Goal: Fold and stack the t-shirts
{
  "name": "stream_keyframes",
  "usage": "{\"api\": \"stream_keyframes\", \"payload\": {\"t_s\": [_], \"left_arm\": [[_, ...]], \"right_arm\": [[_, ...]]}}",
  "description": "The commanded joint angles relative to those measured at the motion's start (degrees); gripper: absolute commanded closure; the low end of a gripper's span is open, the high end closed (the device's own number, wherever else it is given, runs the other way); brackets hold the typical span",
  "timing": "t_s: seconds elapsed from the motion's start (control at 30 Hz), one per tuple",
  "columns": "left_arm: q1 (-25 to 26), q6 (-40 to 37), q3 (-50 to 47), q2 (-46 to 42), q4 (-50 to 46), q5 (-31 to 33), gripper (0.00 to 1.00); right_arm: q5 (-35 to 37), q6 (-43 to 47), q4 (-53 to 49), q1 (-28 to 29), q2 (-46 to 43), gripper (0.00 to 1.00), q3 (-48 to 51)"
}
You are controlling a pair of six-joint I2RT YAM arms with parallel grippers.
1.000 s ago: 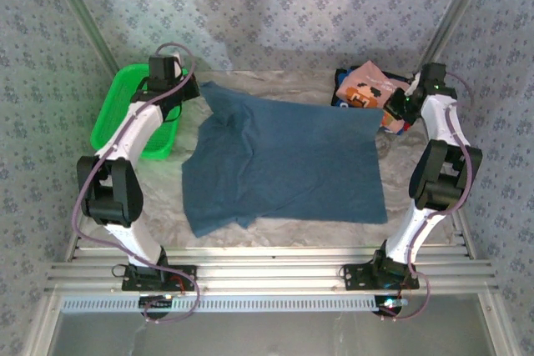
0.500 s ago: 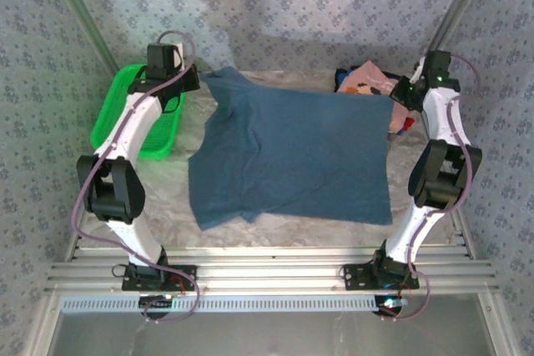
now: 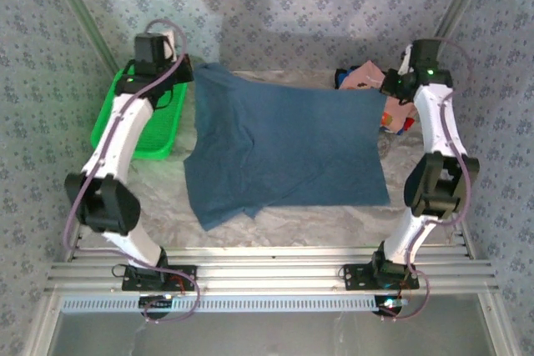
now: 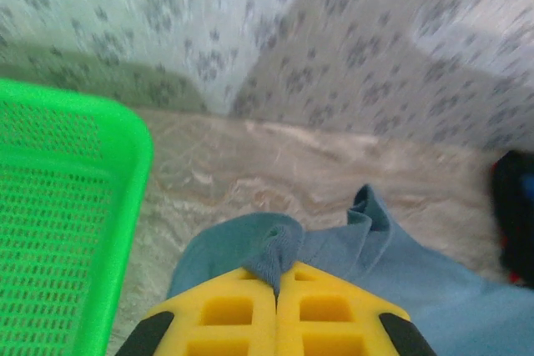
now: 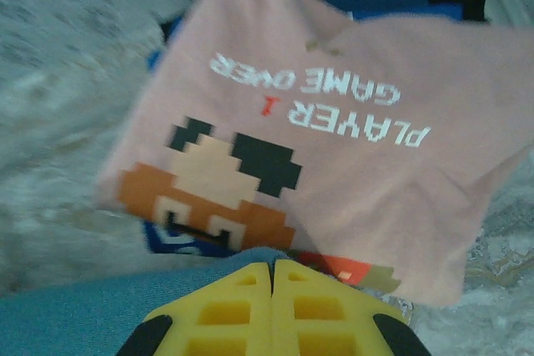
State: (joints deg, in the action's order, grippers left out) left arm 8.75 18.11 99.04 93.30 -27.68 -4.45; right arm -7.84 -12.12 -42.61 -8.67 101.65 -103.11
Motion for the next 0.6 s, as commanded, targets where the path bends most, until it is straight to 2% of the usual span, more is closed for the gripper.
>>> {"api": "stream_keyframes", "payload": {"t_s": [0.0, 0.13, 0.33, 0.57], "left_arm": [[-0.9, 2.6, 5.1, -9.7, 0.6, -1.9, 1.00], [-1.0, 0.4, 9.3, -14.3, -3.9, -1.2, 1.00], [-1.1, -3.3, 19.5, -19.3, -9.7, 0.1, 1.00], [-1.0, -6.6, 31.1, -19.7, -16.2, 0.1, 1.00]], "right_arm": [[-7.3, -4.8, -2.2, -0.9, -10.2, 1.00, -5.6], [-13.6, -8.3, -7.0, -1.1, -16.5, 1.00, -7.6], [-18.4, -12.0, -14.7, -3.4, -25.1, 1.00, -10.0], [-19.3, -11.6, -26.4, -6.1, -29.3, 1.00, -15.8]]}}
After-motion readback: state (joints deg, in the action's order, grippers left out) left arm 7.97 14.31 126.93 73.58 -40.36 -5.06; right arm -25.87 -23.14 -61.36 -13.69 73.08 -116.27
